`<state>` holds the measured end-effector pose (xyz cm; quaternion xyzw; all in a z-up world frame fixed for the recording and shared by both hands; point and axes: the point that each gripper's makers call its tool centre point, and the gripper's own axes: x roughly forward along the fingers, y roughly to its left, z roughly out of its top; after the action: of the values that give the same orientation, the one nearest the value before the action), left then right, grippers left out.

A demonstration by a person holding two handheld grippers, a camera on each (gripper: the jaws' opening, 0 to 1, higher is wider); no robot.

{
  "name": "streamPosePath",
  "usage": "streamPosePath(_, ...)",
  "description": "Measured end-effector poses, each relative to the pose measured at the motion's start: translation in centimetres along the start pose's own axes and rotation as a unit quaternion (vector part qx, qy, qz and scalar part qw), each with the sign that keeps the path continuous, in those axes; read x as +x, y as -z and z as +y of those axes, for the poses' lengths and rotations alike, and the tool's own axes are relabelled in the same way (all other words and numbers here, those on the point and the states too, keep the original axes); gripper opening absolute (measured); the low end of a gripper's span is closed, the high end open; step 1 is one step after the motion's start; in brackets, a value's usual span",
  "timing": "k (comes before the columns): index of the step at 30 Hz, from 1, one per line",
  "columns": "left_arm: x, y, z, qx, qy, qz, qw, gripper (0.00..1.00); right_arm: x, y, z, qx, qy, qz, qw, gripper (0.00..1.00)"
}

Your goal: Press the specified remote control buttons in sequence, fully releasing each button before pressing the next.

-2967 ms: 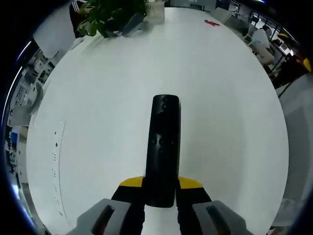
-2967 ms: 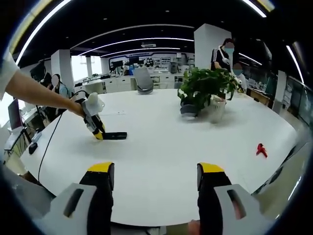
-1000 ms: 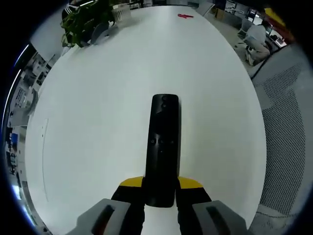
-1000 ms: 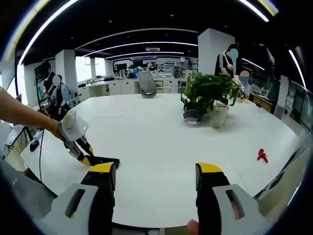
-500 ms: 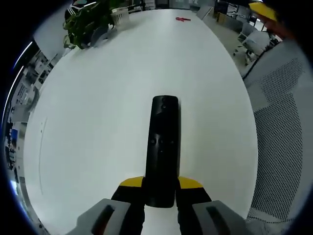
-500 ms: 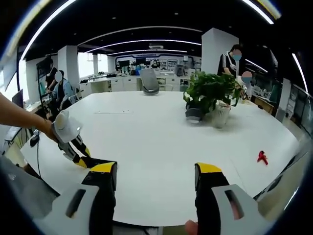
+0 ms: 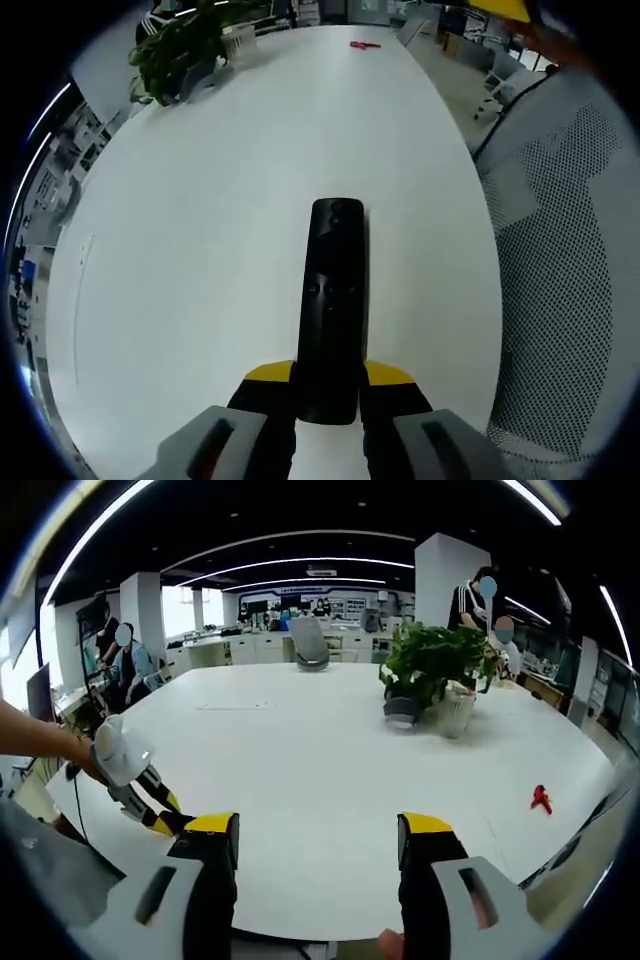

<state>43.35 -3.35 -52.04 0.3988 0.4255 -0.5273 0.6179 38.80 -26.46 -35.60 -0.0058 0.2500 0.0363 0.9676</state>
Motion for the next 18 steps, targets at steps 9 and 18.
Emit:
streamPosePath(9,-0.2,0.1,-2.4,0.010,0.003,-0.001,0.9999,0.23,-0.1,-0.1,0.3,0.010,-0.010,-0.003,0.9999,0.58)
streamPosePath(18,-0.3,0.4,-4.2,0.008,0.000,0.001,1.0000,0.23,-0.5,-0.8,1.2,0.022,-0.036,-0.017,0.9990,0.46)
